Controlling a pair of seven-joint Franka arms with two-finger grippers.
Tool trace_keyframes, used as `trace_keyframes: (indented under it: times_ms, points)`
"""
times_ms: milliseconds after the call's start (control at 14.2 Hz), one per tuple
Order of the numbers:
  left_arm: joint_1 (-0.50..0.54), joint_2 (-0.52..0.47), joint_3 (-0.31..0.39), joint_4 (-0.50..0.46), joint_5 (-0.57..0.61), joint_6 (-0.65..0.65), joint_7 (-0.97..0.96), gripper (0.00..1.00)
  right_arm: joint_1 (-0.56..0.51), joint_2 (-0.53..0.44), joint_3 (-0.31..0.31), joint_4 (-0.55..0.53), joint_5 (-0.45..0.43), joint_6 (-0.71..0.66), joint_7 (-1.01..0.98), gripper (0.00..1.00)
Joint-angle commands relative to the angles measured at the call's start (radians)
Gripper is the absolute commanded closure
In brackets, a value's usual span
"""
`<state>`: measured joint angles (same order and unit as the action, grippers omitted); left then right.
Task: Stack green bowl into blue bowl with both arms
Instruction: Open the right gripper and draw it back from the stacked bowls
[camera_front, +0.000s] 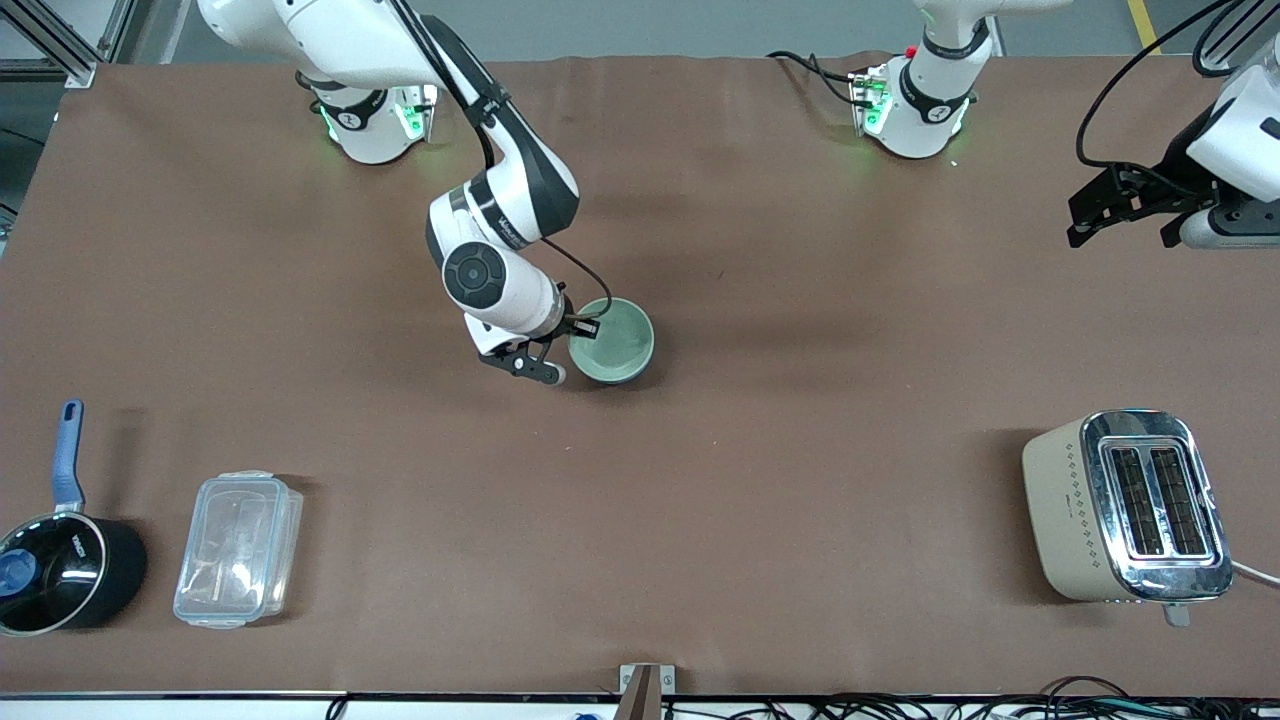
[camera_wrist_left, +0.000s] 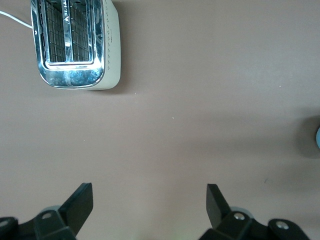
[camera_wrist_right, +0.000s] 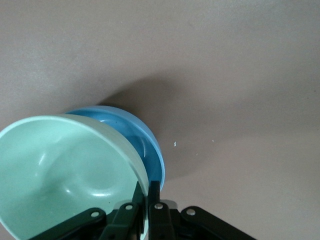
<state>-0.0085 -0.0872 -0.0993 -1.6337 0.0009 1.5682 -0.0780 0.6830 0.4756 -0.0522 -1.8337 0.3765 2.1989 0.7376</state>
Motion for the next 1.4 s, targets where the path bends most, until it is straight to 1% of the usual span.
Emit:
trace_keyframes:
  times_ms: [0,140,211,281,351,421,491,702,842,912,1053,1333]
  points:
    - [0.005,-0.026,-0.008,-0.025,0.001,0.013,-0.006,0.00,0.010,-0.017,-0.005,-0.033,0.027,0.028,0.000,0.93]
    - [0.005,-0.032,-0.022,-0.032,0.001,0.012,-0.005,0.00,0.010,-0.014,-0.005,-0.036,0.027,0.030,0.000,0.92]
    - [0.005,-0.032,-0.025,-0.034,0.001,0.012,-0.006,0.00,0.010,-0.014,-0.005,-0.036,0.027,0.030,0.000,0.89]
    - [0.005,-0.032,-0.027,-0.034,0.004,0.012,-0.005,0.00,0.010,-0.014,-0.005,-0.036,0.027,0.028,0.000,0.77]
    - [0.005,-0.032,-0.027,-0.034,0.007,0.012,-0.005,0.00,0.010,-0.014,-0.005,-0.036,0.027,0.027,0.000,0.51]
    - [0.005,-0.032,-0.028,-0.032,0.007,0.012,-0.005,0.00,0.010,-0.014,-0.005,-0.035,0.027,0.022,0.002,0.16]
    - [0.005,-0.031,-0.028,-0.031,0.007,0.012,-0.005,0.00,0.009,-0.025,-0.006,-0.033,0.025,0.013,0.006,0.00]
    - [0.005,-0.026,-0.028,-0.025,0.007,0.010,0.007,0.00,-0.006,-0.081,-0.015,-0.019,0.015,-0.063,-0.004,0.00]
    - [0.007,-0.022,-0.028,-0.017,0.007,0.010,0.009,0.00,-0.040,-0.141,-0.034,0.005,0.005,-0.128,-0.009,0.00]
    - [0.007,-0.019,-0.028,-0.009,0.007,0.007,0.009,0.00,-0.066,-0.172,-0.043,0.025,-0.019,-0.167,-0.021,0.00]
    - [0.007,-0.016,-0.028,-0.005,0.007,0.007,0.009,0.00,-0.115,-0.227,-0.044,0.065,-0.117,-0.230,-0.029,0.00]
    - [0.007,-0.014,-0.028,-0.002,0.007,0.007,0.007,0.00,-0.210,-0.282,-0.044,0.154,-0.284,-0.361,-0.067,0.00]
